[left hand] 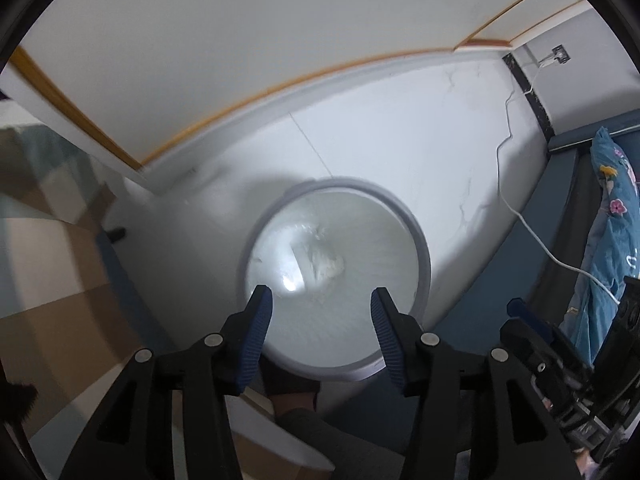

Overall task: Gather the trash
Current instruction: 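Move both open grippers back over the table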

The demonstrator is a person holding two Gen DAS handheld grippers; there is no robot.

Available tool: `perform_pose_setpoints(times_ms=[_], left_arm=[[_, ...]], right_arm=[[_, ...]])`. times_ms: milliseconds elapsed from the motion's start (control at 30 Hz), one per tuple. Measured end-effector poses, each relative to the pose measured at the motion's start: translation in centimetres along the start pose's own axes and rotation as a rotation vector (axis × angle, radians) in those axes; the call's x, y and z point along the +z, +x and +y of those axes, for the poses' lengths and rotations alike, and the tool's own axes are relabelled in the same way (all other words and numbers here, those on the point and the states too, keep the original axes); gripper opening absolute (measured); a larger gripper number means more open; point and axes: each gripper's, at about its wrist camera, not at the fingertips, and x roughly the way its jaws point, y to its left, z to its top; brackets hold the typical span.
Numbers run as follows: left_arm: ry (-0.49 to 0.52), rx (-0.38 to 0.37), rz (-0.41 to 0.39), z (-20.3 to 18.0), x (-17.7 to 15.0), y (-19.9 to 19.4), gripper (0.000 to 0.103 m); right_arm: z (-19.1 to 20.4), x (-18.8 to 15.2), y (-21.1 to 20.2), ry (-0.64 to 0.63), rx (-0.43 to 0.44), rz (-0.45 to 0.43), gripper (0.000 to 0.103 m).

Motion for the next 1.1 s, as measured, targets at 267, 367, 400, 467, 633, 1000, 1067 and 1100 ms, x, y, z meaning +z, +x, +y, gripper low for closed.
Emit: perform_pose_setpoints(times_ms=[267,367,400,467,633,1000,1067,1100], left_arm=[[-0.047,0.045,-0.231,1.3,-2.5,-8.1,0.058],[-0.062,0.087,-0.316,1.8,-3.8,-11.1,0.064],[-0.064,0.097,-0.339,2.0,-4.1,-11.8,0.065],[-0.071,0.131,-0.403,2.5,-5.2,-13.9,0.065],[-0.130,0.158,-0.502,4.2,-7.2,-17.8,0.080],[-0.236,0.262,-0.693,9.3,-13.3,-25.5,0.080],[-0.260,0.278,-0.733,10.6,-14.9,-26.9,0.080],[-0.268,0.286,-0.747,10.8,-15.5,-27.4,0.080]], right_arm=[[3.2,0.5,-4.8,-0.063,0.026,-0.085,0.073],[4.9,0.5,-6.8,-0.098,0.028,-0.126,0.075],[5.7,0.4,-7.6,-0.114,0.032,-0.143,0.076],[7.2,0.3,-9.1,-0.140,0.037,-0.174,0.077],[11.4,-0.5,-12.1,-0.218,0.051,-0.238,0.079],[21.1,-3.6,-17.6,-0.430,0.113,-0.369,0.088],[22.9,-4.5,-18.3,-0.467,0.131,-0.391,0.090],[23.9,-4.9,-18.6,-0.485,0.141,-0.401,0.092]])
